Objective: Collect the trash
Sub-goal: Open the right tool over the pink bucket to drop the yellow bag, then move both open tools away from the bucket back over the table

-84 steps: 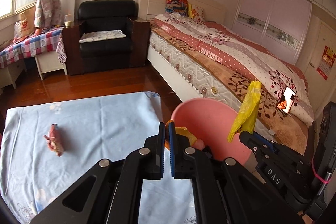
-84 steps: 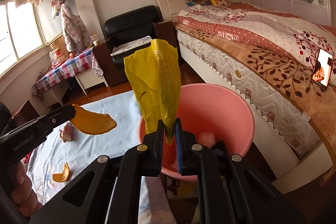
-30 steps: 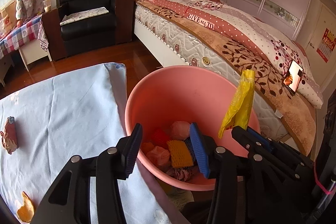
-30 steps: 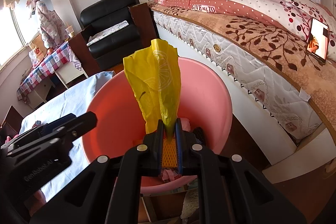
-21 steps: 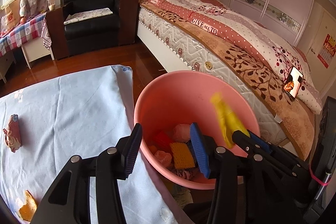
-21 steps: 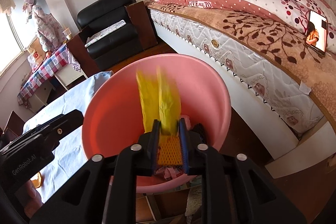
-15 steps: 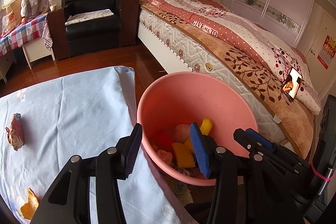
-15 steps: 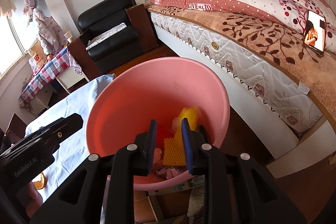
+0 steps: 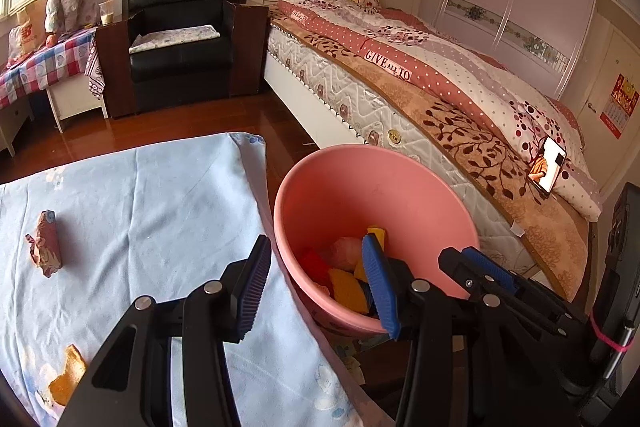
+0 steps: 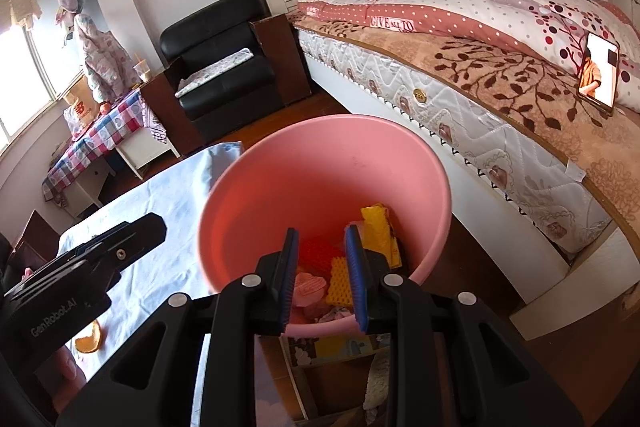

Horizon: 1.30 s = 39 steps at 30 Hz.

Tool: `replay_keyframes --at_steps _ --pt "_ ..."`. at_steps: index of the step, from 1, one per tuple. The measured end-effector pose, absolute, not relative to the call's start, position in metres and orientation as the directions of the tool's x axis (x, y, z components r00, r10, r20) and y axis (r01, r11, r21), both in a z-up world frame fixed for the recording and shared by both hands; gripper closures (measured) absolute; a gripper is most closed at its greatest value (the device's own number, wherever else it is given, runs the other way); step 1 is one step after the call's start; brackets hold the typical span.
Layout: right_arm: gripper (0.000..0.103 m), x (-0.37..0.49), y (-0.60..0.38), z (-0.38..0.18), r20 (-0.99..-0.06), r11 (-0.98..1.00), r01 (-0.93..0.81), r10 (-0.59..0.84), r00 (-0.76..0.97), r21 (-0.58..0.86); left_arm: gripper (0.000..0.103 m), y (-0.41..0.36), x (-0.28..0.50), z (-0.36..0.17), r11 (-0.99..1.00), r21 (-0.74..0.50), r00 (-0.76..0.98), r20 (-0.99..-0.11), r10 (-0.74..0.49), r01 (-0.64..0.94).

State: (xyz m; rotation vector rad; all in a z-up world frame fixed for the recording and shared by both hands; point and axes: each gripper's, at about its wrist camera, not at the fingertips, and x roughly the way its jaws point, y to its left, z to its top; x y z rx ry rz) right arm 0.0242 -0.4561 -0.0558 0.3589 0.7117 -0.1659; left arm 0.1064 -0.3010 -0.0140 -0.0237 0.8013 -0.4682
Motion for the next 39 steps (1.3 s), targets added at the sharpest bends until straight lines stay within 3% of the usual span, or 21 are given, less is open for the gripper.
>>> replay_keyframes --at_steps 17,39 --pt "0.078 -0.013 -0.377 -0.025 -0.583 0.95 0.114 0.083 0.808 0.292 0.056 -0.23 0.063 0.005 0.92 -0.194 0.654 -0.654 -0.38 0.341" --pt "0.078 -0.073 -0.259 -0.023 -0.547 0.952 -0.071 0.231 0.804 0.297 0.056 -0.093 -0.005 0.012 0.971 -0.2 0.76 -0.609 -0.227 0.13"
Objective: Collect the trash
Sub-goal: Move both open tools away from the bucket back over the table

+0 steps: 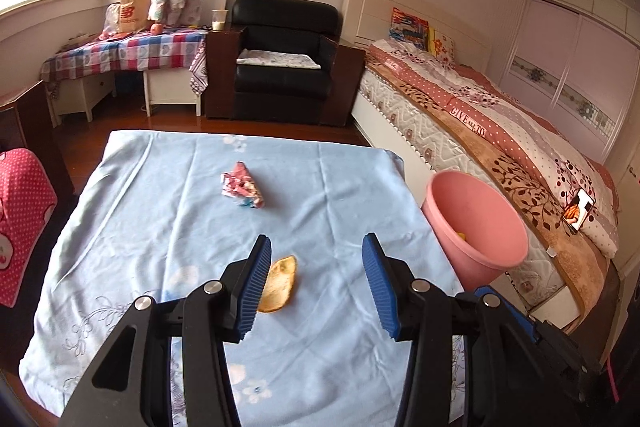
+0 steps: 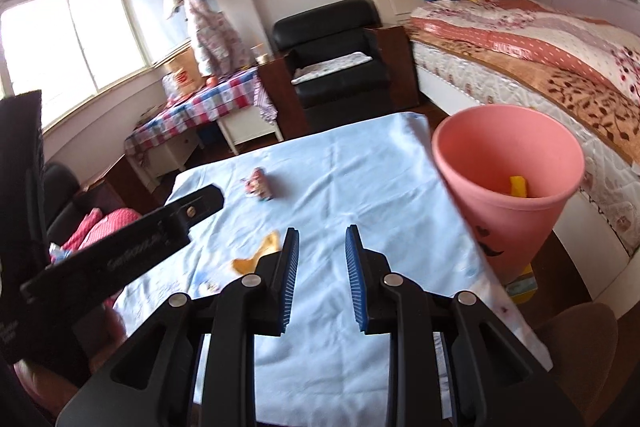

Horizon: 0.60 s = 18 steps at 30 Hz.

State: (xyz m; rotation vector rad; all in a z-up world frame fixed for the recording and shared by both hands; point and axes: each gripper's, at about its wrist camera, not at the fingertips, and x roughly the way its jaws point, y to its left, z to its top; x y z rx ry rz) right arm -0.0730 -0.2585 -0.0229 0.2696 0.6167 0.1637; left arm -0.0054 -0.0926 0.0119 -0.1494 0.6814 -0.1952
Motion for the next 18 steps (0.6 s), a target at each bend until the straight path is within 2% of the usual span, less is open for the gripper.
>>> replay_keyframes --at_steps 18 --pt "0.078 -0.119 -0.227 -0.011 -0.528 0.958 -0.147 0.26 0.809 0.246 0.056 -0.072 -0.041 0.023 0.972 -0.208 0.785 -0.583 -0.212 0.108"
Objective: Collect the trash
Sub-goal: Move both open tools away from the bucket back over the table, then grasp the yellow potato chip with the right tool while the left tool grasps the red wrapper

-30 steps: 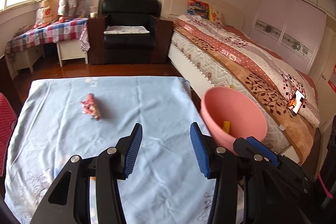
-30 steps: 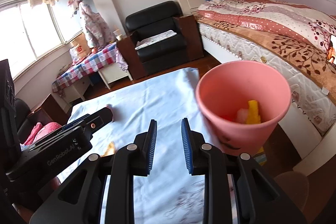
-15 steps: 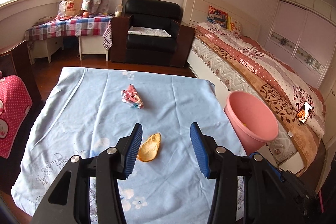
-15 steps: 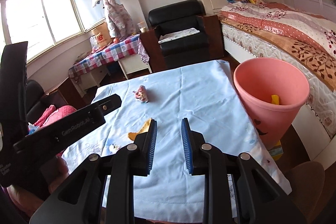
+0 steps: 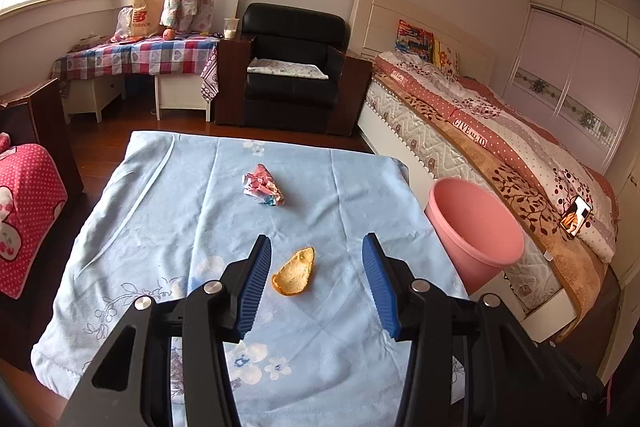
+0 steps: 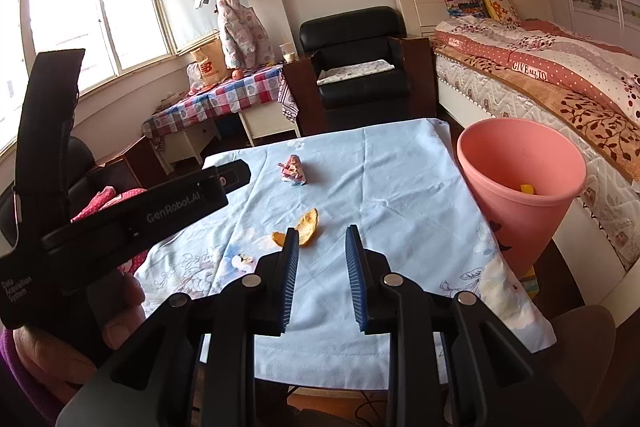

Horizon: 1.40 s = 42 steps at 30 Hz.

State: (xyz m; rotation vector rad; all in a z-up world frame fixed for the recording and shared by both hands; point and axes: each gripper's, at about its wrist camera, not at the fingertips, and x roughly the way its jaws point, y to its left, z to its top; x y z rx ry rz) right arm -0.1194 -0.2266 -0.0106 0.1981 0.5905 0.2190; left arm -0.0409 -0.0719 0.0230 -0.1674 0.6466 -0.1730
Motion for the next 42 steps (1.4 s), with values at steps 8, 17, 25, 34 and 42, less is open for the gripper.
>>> replay_keyframes --at_steps 8,17,25,34,42 --pt "0.079 -0.134 -0.217 -0.004 -0.508 0.959 -0.173 0.266 0.819 0.224 0.056 -0.06 -0.056 0.032 0.973 -0.211 0.806 -0.558 -0.196 0.09" --pt "0.079 -0.144 -0.207 0.0 -0.484 0.969 -0.195 0.243 0.84 0.148 0.056 -0.053 -0.057 0.034 0.972 -0.216 0.803 -0.561 -0.2 0.092" --pt "0.079 -0.129 -0.216 -0.005 -0.512 0.968 -0.169 0.243 0.824 0.187 0.056 -0.036 -0.037 0.04 0.977 -0.201 0.819 -0.548 -0.172 0.071" --pt "0.078 -0.082 -0.216 -0.014 -0.552 0.955 -0.192 0.288 0.783 0.225 0.056 0.007 -0.014 0.049 0.989 -0.148 0.867 -0.494 -0.061 -0.015" --pt "0.078 -0.023 -0.203 -0.035 -0.622 0.941 -0.211 0.333 0.709 0.264 0.056 0.022 0.017 0.04 0.986 -0.163 0.86 -0.505 -0.071 -0.015"
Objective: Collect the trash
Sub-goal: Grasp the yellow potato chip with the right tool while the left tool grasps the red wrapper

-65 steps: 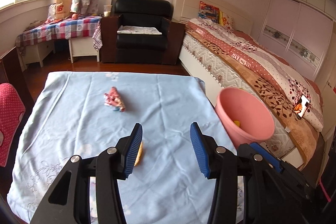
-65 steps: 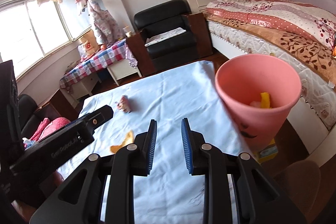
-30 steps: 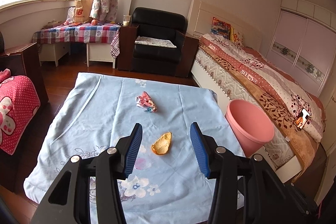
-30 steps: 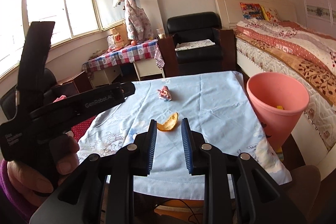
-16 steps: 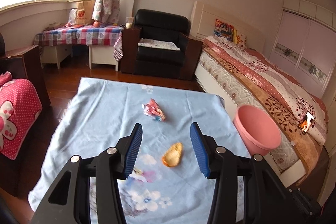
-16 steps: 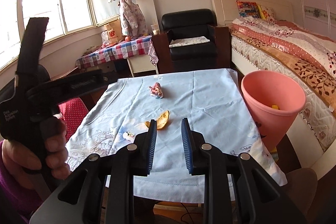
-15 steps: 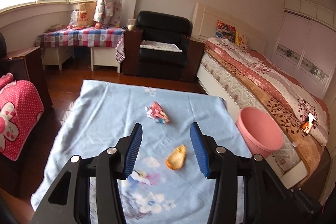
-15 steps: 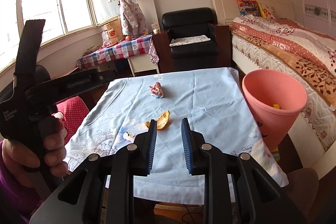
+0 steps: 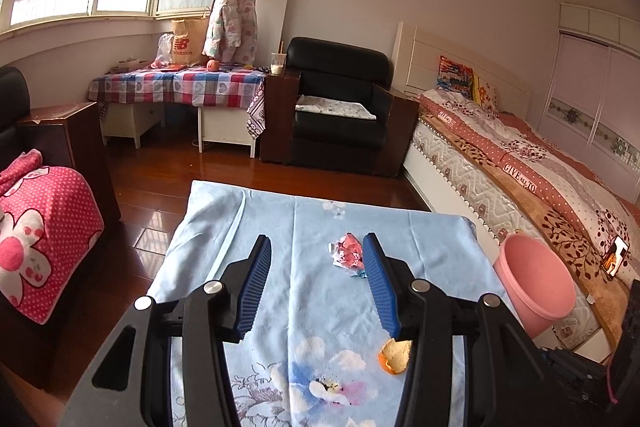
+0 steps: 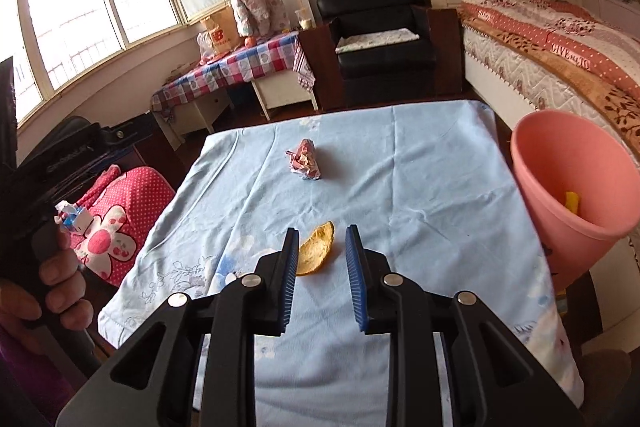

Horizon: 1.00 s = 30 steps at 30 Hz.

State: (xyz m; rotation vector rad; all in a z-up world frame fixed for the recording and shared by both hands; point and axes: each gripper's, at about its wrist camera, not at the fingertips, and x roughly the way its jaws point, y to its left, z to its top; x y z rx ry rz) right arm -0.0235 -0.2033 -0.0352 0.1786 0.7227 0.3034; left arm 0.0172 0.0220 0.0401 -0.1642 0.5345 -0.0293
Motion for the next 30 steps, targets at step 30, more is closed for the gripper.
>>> replay_keyframes --at_steps 30 --pt "0.095 0.064 -0.169 -0.109 -0.757 0.903 -0.289 0.425 0.497 0.317 0.053 0.009 0.118 -0.027 0.971 -0.24 0.748 -0.643 -0.162 0.003"
